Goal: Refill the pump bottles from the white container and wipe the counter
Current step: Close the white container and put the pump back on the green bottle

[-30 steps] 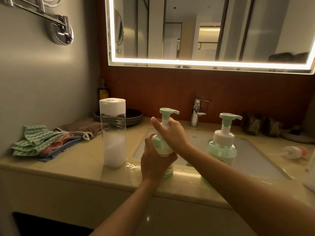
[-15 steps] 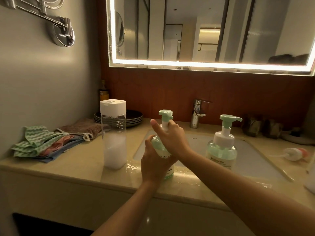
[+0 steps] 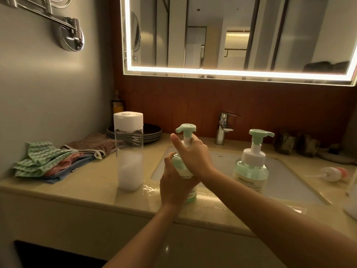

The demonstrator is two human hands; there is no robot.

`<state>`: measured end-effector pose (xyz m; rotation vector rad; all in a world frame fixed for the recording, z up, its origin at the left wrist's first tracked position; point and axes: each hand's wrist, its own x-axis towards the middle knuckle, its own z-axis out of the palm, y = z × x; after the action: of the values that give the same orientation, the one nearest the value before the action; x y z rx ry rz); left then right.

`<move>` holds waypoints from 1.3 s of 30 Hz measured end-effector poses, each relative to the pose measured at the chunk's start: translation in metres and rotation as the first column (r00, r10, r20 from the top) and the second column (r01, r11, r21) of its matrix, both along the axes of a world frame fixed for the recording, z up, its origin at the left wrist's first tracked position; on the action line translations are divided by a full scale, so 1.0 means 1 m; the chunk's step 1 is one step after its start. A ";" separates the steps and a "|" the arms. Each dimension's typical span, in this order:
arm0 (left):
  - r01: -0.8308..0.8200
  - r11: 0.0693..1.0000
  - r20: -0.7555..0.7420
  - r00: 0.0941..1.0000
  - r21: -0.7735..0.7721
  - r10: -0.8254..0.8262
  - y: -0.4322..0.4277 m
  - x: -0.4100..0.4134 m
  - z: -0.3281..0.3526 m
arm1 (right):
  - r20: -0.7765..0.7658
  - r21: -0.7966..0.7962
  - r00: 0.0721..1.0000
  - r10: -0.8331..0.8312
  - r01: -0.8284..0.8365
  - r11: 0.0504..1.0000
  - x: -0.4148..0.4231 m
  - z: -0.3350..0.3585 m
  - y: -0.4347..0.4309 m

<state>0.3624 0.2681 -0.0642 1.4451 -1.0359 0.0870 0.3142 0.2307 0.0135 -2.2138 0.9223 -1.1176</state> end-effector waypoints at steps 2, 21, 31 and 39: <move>-0.022 1.000 0.034 0.999 0.011 0.022 0.000 0.001 -0.001 | -0.009 -0.033 0.998 -0.061 0.060 0.998 -0.001 -0.006 0.005; -0.036 0.999 0.025 0.999 0.007 0.035 -0.002 0.000 -0.003 | -0.049 0.185 0.998 -0.029 0.037 0.982 0.000 0.005 -0.001; -0.079 0.997 0.072 0.994 0.026 0.077 -0.005 0.002 -0.004 | -0.181 0.151 0.983 -0.009 0.037 0.988 -0.003 0.000 0.009; -0.058 0.998 0.034 0.998 0.015 0.058 -0.004 0.001 -0.004 | -0.091 0.167 0.995 -0.044 0.059 0.984 0.002 0.012 0.006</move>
<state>0.3638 0.2640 -0.0686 1.4930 -1.0240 0.1453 0.3160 0.2365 0.0253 -2.1244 1.0762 -0.9338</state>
